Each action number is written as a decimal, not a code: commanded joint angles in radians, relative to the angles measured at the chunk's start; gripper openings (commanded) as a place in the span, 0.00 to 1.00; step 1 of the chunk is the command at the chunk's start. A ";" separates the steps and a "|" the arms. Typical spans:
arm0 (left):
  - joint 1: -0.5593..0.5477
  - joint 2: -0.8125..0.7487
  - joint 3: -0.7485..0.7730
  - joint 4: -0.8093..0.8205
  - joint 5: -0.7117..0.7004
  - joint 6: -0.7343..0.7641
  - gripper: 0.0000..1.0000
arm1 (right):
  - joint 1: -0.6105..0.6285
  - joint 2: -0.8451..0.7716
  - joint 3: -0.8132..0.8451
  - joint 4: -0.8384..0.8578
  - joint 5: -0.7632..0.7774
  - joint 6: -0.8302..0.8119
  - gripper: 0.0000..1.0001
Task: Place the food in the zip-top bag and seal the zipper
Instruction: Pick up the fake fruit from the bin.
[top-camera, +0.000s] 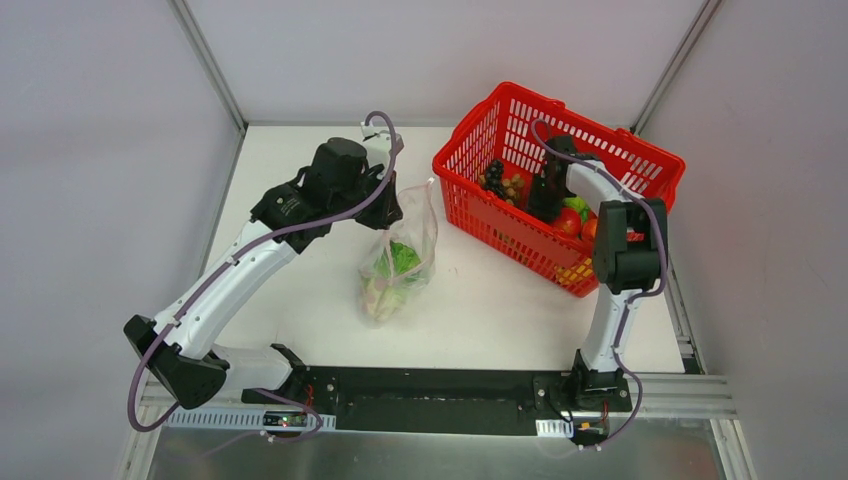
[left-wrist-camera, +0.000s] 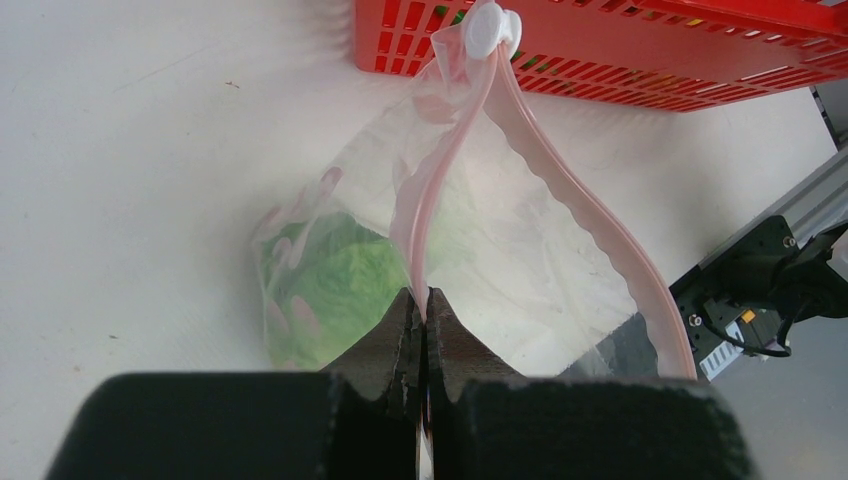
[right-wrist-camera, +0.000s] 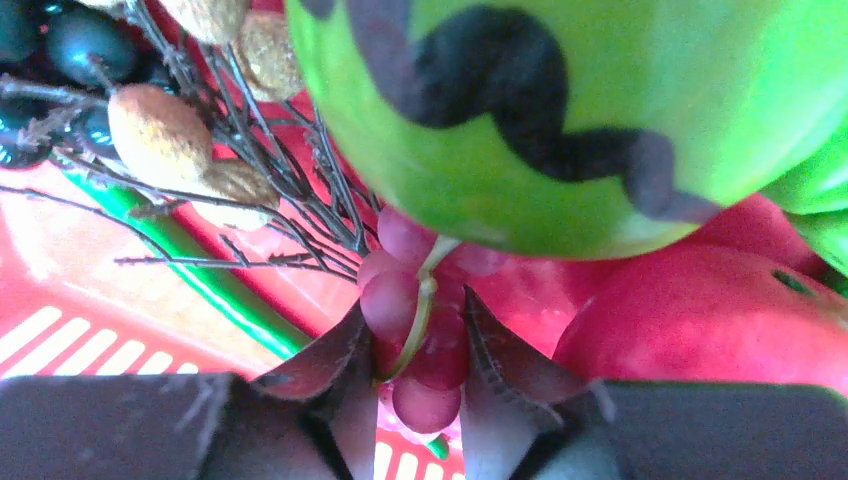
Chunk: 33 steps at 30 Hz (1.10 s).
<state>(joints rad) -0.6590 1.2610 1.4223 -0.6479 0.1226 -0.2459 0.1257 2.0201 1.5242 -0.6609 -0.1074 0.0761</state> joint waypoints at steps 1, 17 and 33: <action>0.013 -0.043 -0.008 0.028 0.008 -0.012 0.00 | 0.009 -0.132 -0.038 0.055 0.000 0.006 0.20; 0.016 -0.060 -0.027 0.034 -0.023 -0.021 0.00 | 0.006 -0.667 -0.374 0.486 -0.097 0.158 0.00; 0.019 -0.091 -0.028 0.075 0.040 -0.044 0.00 | 0.018 -0.897 -0.313 0.762 -0.425 0.421 0.00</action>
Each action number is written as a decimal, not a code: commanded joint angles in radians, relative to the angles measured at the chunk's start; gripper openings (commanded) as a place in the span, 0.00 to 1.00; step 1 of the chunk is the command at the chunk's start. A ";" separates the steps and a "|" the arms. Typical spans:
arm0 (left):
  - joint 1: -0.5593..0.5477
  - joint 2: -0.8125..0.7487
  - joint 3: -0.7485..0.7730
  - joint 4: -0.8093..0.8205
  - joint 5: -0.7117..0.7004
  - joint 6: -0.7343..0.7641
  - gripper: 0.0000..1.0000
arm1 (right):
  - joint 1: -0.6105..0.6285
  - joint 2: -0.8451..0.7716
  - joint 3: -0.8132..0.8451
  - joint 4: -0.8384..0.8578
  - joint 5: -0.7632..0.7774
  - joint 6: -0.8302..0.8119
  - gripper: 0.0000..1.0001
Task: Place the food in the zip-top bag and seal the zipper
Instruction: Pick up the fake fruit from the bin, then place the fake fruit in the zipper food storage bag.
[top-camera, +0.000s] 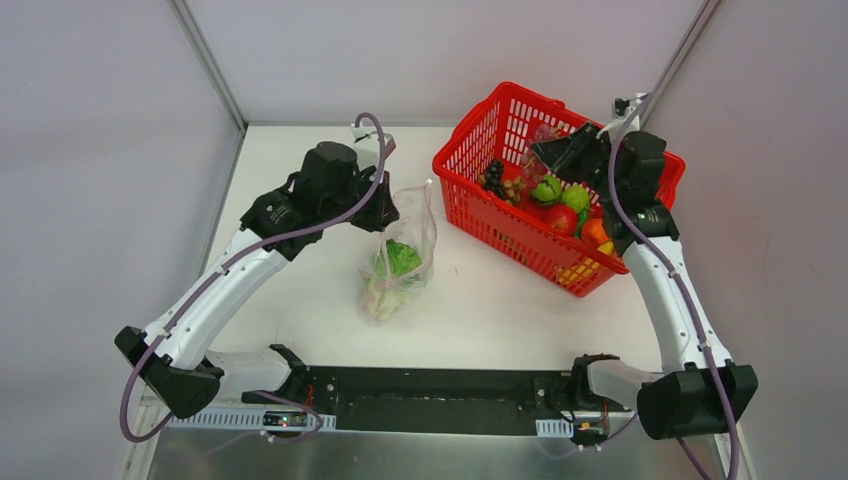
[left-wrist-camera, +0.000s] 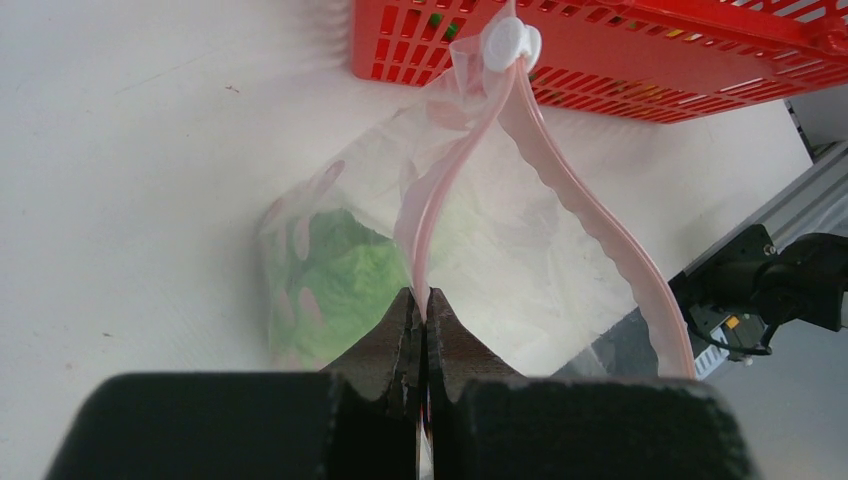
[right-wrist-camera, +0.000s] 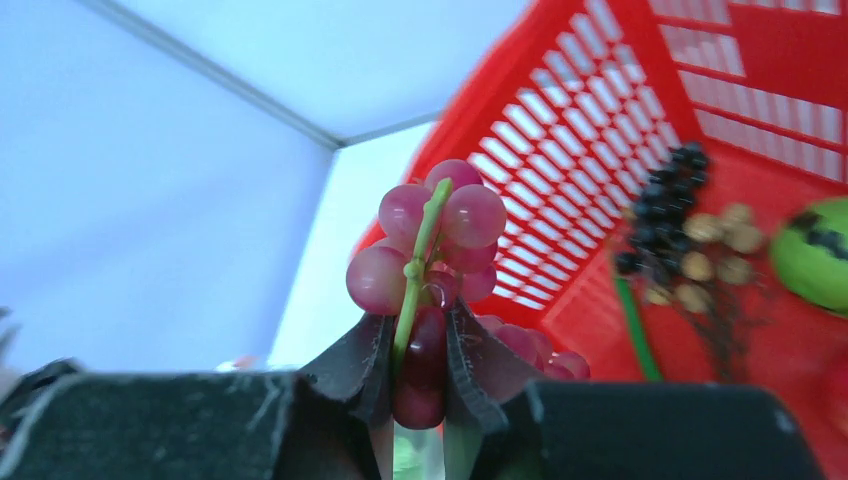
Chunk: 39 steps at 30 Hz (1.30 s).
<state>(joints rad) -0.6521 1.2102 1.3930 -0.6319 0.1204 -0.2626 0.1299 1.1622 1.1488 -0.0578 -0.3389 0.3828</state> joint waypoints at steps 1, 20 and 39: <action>0.012 -0.043 0.000 0.063 0.043 -0.028 0.00 | 0.022 -0.042 0.060 0.191 -0.226 0.142 0.00; 0.017 -0.050 -0.009 0.087 0.048 -0.054 0.00 | 0.529 0.060 0.105 0.496 -0.292 0.128 0.00; 0.032 -0.064 -0.040 0.123 -0.011 -0.111 0.00 | 0.565 0.176 0.182 0.108 -0.258 -0.181 0.25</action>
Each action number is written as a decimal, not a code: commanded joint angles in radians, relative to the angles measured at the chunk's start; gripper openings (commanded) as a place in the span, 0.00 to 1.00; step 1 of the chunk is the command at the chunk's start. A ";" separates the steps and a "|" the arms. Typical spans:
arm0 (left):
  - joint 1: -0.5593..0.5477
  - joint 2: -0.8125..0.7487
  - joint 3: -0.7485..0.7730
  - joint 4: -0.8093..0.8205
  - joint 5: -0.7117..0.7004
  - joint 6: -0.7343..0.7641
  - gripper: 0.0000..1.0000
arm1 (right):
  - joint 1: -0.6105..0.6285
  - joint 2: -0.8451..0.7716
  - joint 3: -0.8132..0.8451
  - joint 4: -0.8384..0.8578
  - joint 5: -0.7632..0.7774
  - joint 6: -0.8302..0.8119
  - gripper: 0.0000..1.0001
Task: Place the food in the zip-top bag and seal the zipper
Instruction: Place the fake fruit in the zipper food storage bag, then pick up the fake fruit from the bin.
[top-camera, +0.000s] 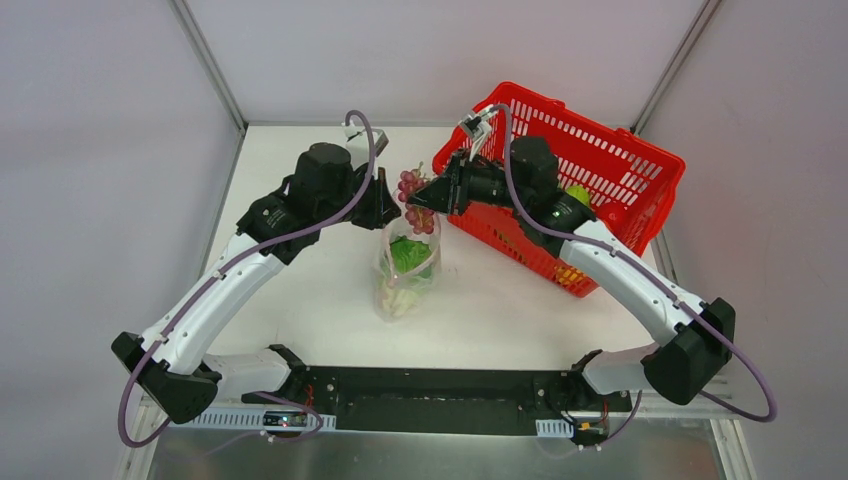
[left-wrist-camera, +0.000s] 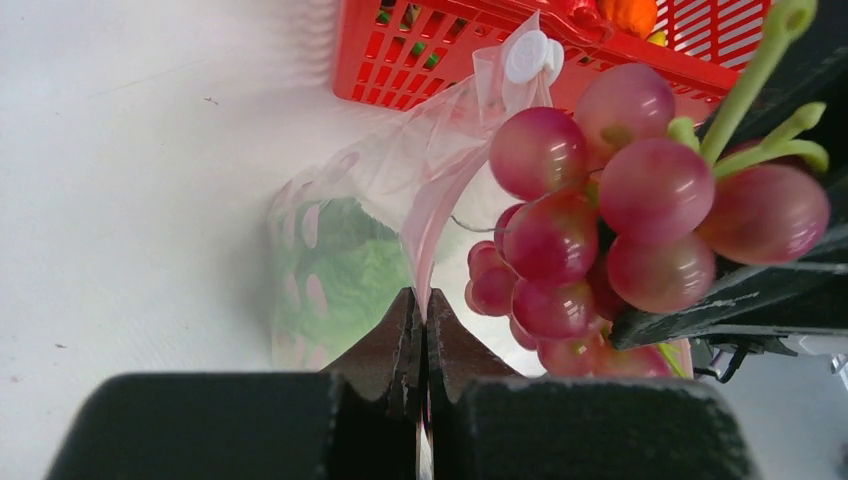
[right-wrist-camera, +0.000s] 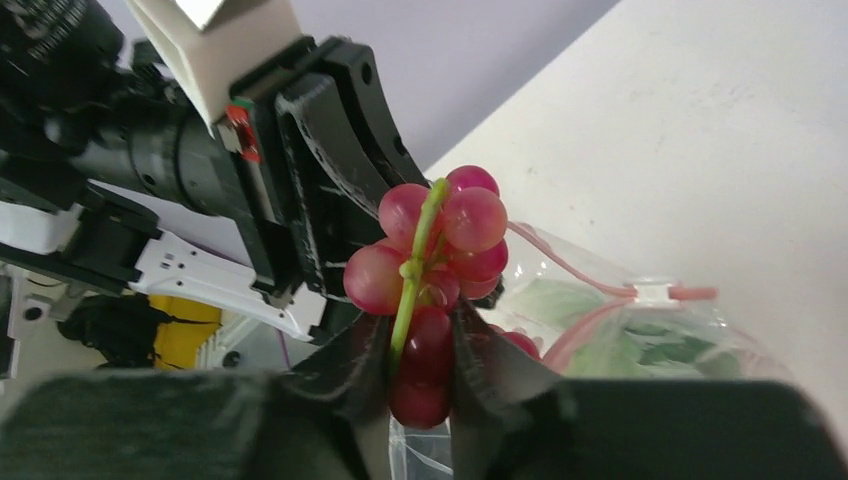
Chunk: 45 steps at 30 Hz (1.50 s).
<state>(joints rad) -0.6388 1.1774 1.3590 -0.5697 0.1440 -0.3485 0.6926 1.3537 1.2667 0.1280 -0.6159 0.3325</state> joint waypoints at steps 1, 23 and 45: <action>0.019 -0.032 -0.006 0.060 -0.037 -0.027 0.00 | 0.002 -0.021 0.065 -0.087 0.019 -0.140 0.34; 0.030 -0.032 -0.010 0.077 -0.039 -0.027 0.00 | -0.062 -0.258 -0.074 -0.115 0.685 -0.180 0.75; 0.031 -0.063 -0.046 0.086 -0.035 -0.020 0.00 | -0.627 0.250 0.000 -0.624 0.770 -0.150 0.99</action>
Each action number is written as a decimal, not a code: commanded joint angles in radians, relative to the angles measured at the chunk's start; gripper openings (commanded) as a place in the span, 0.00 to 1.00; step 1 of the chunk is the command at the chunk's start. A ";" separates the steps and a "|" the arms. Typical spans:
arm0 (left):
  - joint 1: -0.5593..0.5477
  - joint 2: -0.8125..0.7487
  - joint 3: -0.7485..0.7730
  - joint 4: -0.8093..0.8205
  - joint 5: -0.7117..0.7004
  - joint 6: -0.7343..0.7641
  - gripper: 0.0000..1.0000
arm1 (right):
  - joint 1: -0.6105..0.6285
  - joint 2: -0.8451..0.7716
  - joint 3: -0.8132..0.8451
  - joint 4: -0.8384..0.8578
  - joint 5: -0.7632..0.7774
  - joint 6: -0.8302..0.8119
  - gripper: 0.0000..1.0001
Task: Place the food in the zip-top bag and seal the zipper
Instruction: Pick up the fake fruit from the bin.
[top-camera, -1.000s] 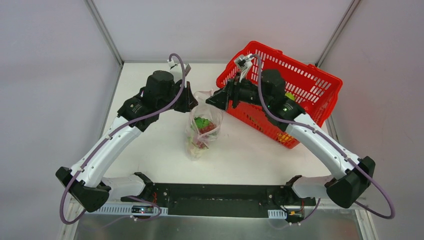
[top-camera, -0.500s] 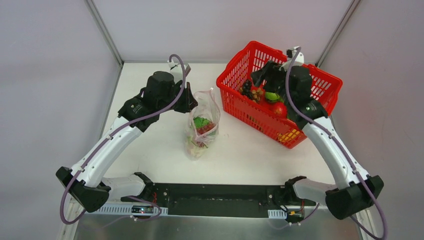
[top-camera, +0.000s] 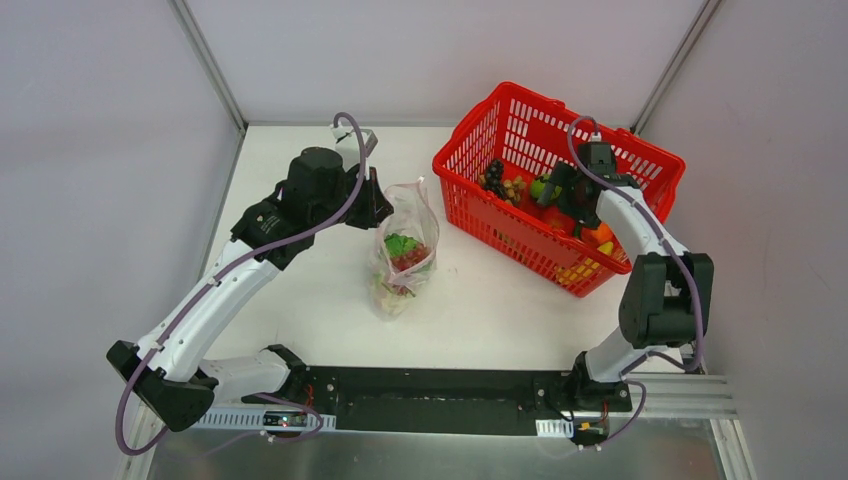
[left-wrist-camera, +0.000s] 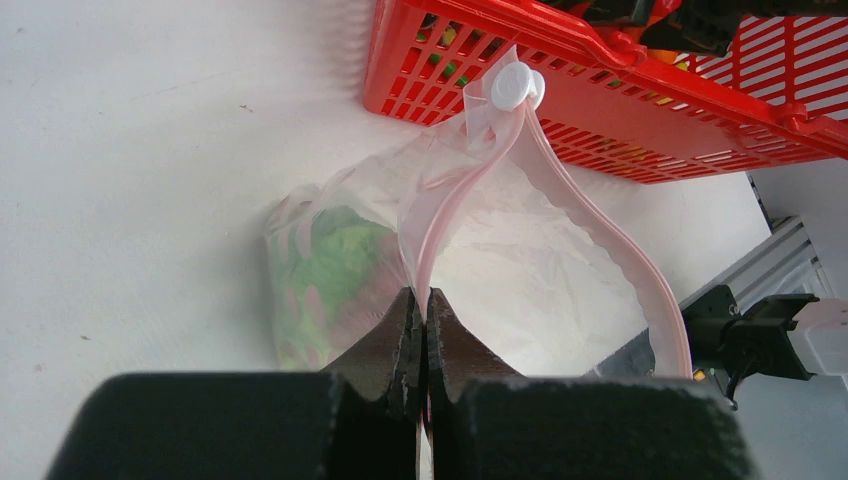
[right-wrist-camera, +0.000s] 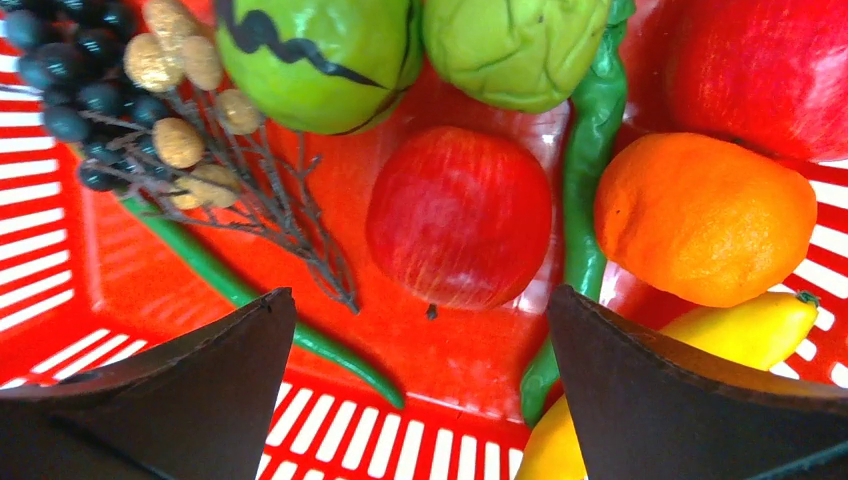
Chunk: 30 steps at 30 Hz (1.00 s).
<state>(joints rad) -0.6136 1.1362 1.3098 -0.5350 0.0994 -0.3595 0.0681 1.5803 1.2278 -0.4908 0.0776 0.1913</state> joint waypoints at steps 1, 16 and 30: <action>0.006 -0.022 0.004 0.053 0.013 -0.009 0.00 | -0.003 0.041 0.044 0.006 0.091 -0.004 0.99; 0.006 -0.059 -0.024 0.047 -0.007 -0.002 0.00 | -0.004 0.161 0.013 0.171 0.139 0.114 0.95; 0.006 -0.051 -0.025 0.056 0.014 -0.008 0.00 | -0.001 0.197 0.004 0.133 0.069 0.080 0.92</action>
<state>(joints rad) -0.6136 1.1042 1.2858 -0.5343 0.1001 -0.3588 0.0677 1.7988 1.2293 -0.3565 0.1848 0.2836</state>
